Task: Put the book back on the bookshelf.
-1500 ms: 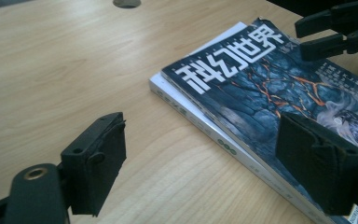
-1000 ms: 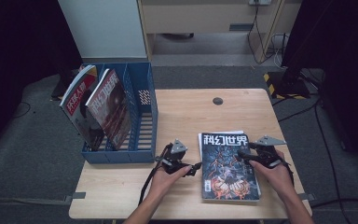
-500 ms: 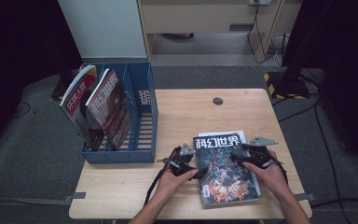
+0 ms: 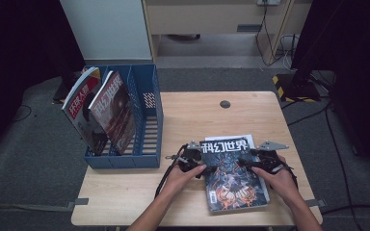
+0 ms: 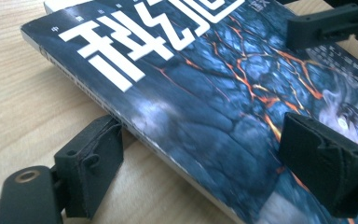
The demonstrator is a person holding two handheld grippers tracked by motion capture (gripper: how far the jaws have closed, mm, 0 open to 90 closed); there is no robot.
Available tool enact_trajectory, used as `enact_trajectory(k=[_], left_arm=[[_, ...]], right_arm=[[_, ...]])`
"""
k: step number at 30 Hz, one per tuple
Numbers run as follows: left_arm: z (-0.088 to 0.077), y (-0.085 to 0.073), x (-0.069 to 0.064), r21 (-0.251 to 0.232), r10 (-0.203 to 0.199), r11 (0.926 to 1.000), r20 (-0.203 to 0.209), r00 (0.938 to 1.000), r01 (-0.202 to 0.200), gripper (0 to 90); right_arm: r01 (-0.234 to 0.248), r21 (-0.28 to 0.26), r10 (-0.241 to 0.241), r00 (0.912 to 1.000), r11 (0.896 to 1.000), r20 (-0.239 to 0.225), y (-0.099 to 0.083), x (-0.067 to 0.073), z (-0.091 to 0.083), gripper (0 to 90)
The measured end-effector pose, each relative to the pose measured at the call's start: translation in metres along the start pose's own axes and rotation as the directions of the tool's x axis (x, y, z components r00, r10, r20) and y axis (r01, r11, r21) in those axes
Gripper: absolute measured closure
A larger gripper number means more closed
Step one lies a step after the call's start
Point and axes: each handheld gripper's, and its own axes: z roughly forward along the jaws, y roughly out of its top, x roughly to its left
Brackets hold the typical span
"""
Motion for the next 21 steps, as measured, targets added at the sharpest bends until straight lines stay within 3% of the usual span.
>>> enact_trajectory(k=[3,7,13,18,21], left_arm=[[0.000,0.004,0.002,0.004,-0.033,0.9994,0.002,0.9995,0.033,16.6],[-0.006,0.011,0.004,-0.040,-0.071,0.9966,0.039,0.9967,0.072,24.4],[-0.011,0.028,0.000,-0.038,-0.063,0.9972,0.031,0.9976,0.064,36.7],[-0.011,0.043,0.001,-0.051,-0.105,0.9930,0.030,0.9940,0.107,47.8],[-0.010,0.050,-0.001,-0.056,-0.122,0.9906,0.053,0.9911,0.125,48.4]], right_arm=[[0.000,-0.001,0.000,1.0000,1.000,-0.003,0.000,0.000,0.000,28.4],[-0.004,0.003,0.004,0.9999,1.000,-0.014,0.000,-0.002,0.000,28.5],[-0.005,0.006,0.005,0.9998,1.000,-0.017,0.000,-0.003,-0.001,30.0],[-0.013,0.009,0.013,0.9996,1.000,-0.024,0.001,-0.007,-0.002,33.4],[-0.013,0.007,0.013,0.9995,1.000,-0.028,0.000,-0.008,-0.003,33.5]])
